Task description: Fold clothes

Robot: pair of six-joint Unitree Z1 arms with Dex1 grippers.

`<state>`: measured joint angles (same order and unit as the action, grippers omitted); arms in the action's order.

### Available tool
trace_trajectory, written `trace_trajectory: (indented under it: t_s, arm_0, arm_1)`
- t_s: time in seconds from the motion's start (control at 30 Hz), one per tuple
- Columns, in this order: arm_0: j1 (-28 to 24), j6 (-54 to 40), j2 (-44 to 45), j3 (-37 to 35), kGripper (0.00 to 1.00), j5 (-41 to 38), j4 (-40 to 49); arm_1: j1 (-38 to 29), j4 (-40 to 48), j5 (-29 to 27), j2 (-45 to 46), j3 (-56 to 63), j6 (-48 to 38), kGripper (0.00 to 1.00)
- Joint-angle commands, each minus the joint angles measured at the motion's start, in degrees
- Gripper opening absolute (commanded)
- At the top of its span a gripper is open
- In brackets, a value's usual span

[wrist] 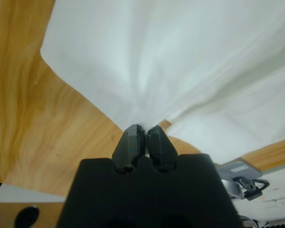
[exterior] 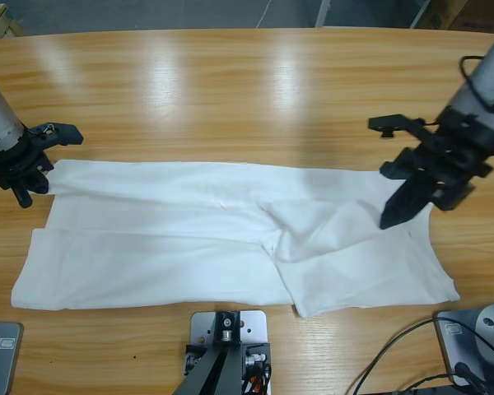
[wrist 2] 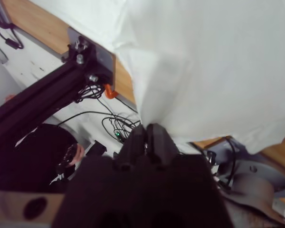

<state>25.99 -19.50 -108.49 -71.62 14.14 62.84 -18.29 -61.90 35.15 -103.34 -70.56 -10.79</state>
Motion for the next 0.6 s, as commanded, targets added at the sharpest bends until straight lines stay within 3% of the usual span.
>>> trace_trajectory:
  t_s: [0.03,0.17,0.37,0.6]
  arm_0:
    - [-0.1,0.2,3.5,0.0,0.0,1.3,2.9]
    - [0.2,0.1,4.2,0.4,0.0,1.5,3.5]
    - [8.3,0.7,3.8,3.1,0.0,0.6,3.9]
    - [8.3,1.4,2.5,5.0,0.0,0.0,4.0]
  arm_1:
    - [2.5,-2.6,0.8,1.9,0.5,1.3,0.0]
    - [2.9,-3.1,0.7,2.1,0.6,1.7,0.0]
    - [4.2,-3.0,0.3,1.5,1.5,2.6,0.0]
    - [5.3,-1.8,-0.3,0.8,4.3,3.8,0.0]
